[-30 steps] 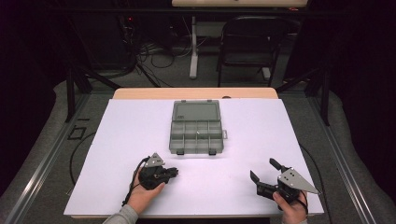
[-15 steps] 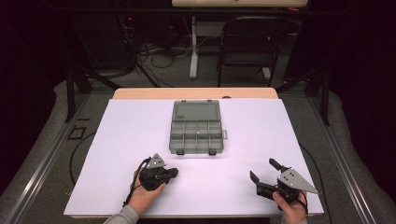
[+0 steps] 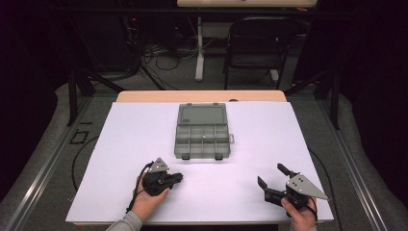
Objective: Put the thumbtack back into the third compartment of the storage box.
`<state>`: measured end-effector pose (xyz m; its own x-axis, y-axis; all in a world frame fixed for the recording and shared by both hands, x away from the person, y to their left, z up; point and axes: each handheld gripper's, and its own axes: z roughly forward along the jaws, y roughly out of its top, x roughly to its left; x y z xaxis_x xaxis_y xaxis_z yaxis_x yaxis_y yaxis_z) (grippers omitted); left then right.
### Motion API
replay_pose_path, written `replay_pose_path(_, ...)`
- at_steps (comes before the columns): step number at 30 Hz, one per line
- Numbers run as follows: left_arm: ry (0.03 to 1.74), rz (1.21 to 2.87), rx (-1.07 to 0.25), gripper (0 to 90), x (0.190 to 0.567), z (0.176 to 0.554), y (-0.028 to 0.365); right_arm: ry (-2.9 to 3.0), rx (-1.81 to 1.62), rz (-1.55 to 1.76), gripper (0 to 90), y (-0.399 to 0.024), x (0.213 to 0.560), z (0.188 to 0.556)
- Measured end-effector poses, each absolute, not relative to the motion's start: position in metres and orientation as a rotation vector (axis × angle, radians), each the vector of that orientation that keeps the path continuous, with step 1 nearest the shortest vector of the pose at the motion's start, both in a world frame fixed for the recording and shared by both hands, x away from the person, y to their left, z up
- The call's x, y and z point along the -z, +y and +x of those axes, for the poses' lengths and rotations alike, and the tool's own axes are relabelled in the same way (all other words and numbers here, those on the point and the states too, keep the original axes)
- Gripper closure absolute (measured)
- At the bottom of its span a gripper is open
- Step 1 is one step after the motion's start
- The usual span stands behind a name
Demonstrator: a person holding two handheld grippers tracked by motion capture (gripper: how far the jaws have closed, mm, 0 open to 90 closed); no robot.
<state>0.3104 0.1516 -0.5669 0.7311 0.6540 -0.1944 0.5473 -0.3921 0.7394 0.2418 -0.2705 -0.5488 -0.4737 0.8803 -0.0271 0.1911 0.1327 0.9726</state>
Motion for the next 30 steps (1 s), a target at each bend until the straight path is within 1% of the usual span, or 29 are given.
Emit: replay_pose_path(30, 0.972, 1.869, -0.184, 85.8, 0.544, 0.31, 0.187, 1.778, -1.376, 1.038, 14.5, -0.271, 0.549, 0.242)
